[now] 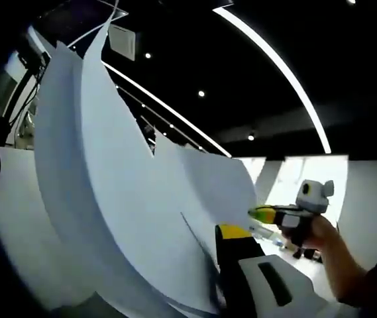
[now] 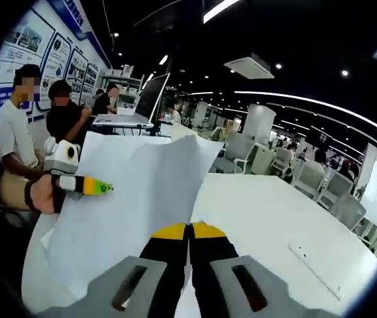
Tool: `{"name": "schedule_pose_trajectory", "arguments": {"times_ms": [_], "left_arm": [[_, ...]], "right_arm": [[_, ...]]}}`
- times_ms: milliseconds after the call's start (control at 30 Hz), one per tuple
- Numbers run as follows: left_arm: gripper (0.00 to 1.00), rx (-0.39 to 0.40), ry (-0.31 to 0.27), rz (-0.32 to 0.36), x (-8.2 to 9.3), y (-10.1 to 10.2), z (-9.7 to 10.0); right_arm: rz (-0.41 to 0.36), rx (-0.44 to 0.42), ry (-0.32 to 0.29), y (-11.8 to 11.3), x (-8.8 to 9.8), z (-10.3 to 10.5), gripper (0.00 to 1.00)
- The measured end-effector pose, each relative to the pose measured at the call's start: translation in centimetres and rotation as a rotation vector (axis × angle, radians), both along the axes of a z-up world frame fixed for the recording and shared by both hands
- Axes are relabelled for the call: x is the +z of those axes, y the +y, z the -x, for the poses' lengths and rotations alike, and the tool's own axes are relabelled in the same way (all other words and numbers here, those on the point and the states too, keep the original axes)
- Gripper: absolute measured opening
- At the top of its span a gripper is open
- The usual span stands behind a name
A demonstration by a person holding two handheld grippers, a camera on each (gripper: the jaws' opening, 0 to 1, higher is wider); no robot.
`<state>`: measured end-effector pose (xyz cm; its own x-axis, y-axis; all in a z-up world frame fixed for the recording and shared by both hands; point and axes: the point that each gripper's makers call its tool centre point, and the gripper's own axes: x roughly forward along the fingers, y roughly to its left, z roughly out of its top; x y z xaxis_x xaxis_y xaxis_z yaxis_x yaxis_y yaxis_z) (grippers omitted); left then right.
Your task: Organize the stack of printing papers by aligning and flattening the scattered papers on the table
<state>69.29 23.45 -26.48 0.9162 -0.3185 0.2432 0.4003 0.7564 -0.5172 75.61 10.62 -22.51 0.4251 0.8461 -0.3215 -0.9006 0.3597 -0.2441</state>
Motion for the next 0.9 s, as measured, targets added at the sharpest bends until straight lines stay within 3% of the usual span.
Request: {"name": "schedule_pose_trajectory", "arguments": {"times_ms": [500, 600, 900], "left_arm": [[0.22, -0.009, -0.009, 0.021, 0.2, 0.1, 0.1], [0.27, -0.038, -0.046, 0.111, 1.3, 0.2, 0.6], [0.31, -0.036, -0.040, 0.121, 1.2, 0.3, 0.5]], "right_arm": [[-0.021, 0.043, -0.025, 2.4, 0.4, 1.3, 0.00], [-0.037, 0.043, -0.019, 2.7, 0.6, 1.4, 0.00], [-0.073, 0.034, -0.030, 3.1, 1.4, 1.2, 0.00]]}}
